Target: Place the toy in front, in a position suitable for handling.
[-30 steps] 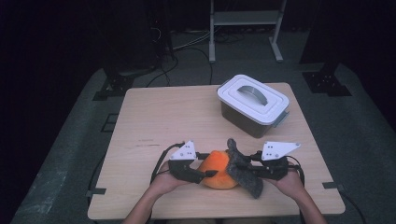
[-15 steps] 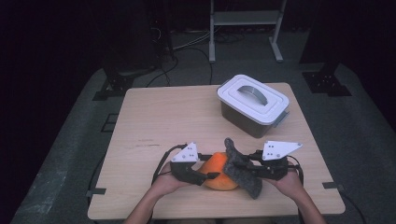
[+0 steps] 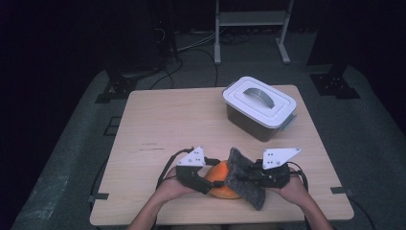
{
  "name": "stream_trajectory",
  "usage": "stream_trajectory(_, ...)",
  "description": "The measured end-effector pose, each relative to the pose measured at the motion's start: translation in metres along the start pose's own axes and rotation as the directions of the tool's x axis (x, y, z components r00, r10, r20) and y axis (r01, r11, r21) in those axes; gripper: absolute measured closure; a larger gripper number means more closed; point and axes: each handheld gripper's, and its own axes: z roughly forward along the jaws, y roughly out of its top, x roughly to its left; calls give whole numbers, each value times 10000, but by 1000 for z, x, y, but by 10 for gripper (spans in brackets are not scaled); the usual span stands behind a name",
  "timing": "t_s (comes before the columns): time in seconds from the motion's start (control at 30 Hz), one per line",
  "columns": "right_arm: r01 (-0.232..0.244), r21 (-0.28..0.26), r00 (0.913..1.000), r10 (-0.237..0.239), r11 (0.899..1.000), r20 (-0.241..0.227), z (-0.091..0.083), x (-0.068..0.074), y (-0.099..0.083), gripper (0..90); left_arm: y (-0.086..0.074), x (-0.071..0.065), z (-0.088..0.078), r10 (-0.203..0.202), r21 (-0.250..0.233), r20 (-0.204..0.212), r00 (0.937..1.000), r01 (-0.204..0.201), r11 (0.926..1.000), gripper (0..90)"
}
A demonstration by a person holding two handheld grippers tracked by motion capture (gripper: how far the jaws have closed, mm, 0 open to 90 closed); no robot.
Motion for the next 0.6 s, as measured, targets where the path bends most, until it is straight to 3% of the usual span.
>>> stream_trajectory(0.1, 112, 41, 9999, -112, 9999, 110, 0, 2, 3, 744, -1, -1, -1, 218, 44, -33, 9998, -218, 9998, 332)
stream_trajectory(0.13, 132, -245, 9998, -128, 9996, 164, -2, 3, 6, 745, -1, -2, -2, 431, 64, 55, 9991, -432, 9990, 379)
stream_trajectory(0.37, 130, -91, 9998, -128, 9999, 175, -4, 0, 2, 746, -3, -1, -4, 653, 125, 157, 9977, -655, 9978, 398)
stream_trajectory(0.47, -191, 93, 9988, 187, 9998, 460, -10, -7, -6, 744, -4, -2, -4, 692, 88, 241, 9973, -694, 9975, 400)
stream_trajectory(0.6, -74, -193, 9990, 82, 9998, 429, -11, -4, 0, 743, -4, -4, -2, 1026, 112, 501, 9935, -1033, 9946, 402)
